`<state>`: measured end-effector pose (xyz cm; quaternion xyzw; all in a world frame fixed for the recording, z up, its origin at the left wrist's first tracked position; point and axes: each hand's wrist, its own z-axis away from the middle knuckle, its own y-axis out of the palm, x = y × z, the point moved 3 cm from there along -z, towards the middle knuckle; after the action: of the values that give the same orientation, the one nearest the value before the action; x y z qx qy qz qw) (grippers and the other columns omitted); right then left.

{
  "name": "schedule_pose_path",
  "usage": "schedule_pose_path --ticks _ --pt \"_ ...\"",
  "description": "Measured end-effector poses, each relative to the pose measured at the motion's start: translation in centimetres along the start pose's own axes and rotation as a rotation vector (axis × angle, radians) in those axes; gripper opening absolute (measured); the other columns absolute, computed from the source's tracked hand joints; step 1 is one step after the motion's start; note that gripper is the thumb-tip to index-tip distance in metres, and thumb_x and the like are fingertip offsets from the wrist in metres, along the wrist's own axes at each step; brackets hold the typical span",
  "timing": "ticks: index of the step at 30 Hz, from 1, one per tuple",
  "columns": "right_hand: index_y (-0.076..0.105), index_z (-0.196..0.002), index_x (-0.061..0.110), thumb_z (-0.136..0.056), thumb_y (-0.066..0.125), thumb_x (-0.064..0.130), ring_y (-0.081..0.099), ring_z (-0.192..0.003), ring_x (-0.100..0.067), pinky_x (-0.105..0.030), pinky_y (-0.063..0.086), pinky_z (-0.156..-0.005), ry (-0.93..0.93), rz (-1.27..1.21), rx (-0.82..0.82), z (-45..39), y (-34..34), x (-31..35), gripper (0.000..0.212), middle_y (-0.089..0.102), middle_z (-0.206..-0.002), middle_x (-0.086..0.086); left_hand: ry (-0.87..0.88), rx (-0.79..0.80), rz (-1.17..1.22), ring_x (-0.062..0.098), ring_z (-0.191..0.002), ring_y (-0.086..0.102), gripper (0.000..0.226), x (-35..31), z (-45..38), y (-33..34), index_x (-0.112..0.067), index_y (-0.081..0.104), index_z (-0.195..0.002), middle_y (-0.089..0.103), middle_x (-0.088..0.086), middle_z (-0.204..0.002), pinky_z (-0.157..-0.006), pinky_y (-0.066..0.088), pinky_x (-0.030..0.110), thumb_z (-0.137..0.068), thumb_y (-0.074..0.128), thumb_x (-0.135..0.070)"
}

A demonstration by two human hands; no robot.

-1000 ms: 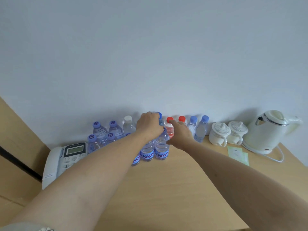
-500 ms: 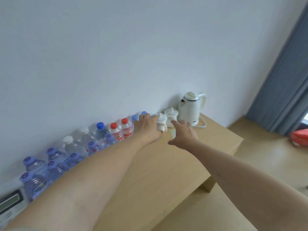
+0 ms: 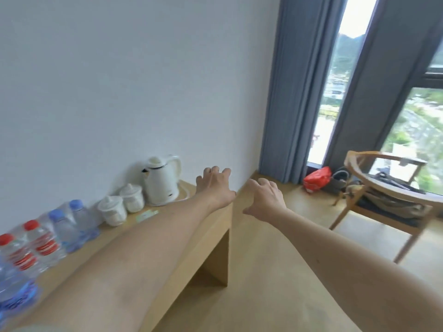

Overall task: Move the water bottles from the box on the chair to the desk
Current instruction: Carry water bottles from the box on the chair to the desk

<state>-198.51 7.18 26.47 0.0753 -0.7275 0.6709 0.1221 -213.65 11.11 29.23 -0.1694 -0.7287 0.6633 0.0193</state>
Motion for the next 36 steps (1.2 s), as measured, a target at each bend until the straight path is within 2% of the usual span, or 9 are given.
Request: schedule_pose_path --ticks 6,11,16,21,26,36 --pt "0.038 -0.151 0.027 -0.076 0.083 0.047 0.038 -0.137 -0.032 -0.043 0.039 -0.109 0.216 0.023 -0.051 2.2 -5.1 -15.4 0.090 0.044 -0.148 -0.010 0.209 0.042 0.056 0.030 -0.132 0.041 0.054 -16.4 -3.6 3.3 -0.023 0.051 -0.136 0.051 0.007 -0.135 -0.097 0.040 0.042 -0.088 0.065 -0.043" --pt "0.034 -0.155 0.028 -0.077 0.085 0.050 0.037 -0.140 -0.033 -0.043 0.040 -0.110 0.415 0.028 -0.069 4.7 -8.0 -25.9 0.096 0.042 -0.153 -0.009 0.398 0.097 0.066 0.030 -0.142 0.035 0.063 -28.6 -5.3 6.1 -0.026 0.047 -0.145 0.043 0.010 -0.153 -0.110 0.040 0.046 -0.089 0.067 -0.044" --pt "0.031 -0.157 0.029 -0.080 0.083 0.046 0.035 -0.142 -0.031 -0.044 0.037 -0.112 0.609 0.000 -0.106 6.6 -9.7 -34.8 0.095 0.039 -0.155 -0.008 0.554 0.127 0.143 0.029 -0.133 0.044 0.061 -39.3 -7.6 9.3 -0.026 0.051 -0.141 0.050 0.007 -0.144 -0.106 0.043 0.045 -0.088 0.073 -0.045" --pt "0.030 -0.158 0.030 -0.082 0.081 0.047 0.034 -0.142 -0.030 -0.045 0.035 -0.114 0.782 0.003 -0.155 6.6 -11.5 -43.6 0.093 0.038 -0.156 -0.009 0.710 0.181 0.139 0.033 -0.142 0.039 0.069 -49.4 -11.0 12.5 -0.027 0.048 -0.148 0.046 0.010 -0.152 -0.113 0.041 0.051 -0.087 0.074 -0.048" --pt "0.035 -0.154 0.032 -0.079 0.082 0.049 0.037 -0.140 -0.030 -0.044 0.037 -0.111 0.930 0.027 -0.230 4.4 -14.3 -52.2 0.090 0.041 -0.154 -0.008 0.872 0.198 0.199 0.029 -0.134 0.044 0.065 -59.0 -15.6 14.3 -0.028 0.051 -0.144 0.052 0.007 -0.143 -0.106 0.042 0.050 -0.086 0.077 -0.040" --pt "0.035 -0.155 0.032 -0.081 0.080 0.051 0.041 -0.138 -0.028 -0.043 0.042 -0.108 1.226 0.037 -0.316 3.4 -19.7 -66.8 0.089 0.044 -0.152 -0.005 1.113 0.250 0.151 0.031 -0.141 0.037 0.068 -77.0 -22.8 16.7 -0.025 0.045 -0.150 0.044 0.009 -0.153 -0.113 0.039 0.048 -0.089 0.072 -0.038"
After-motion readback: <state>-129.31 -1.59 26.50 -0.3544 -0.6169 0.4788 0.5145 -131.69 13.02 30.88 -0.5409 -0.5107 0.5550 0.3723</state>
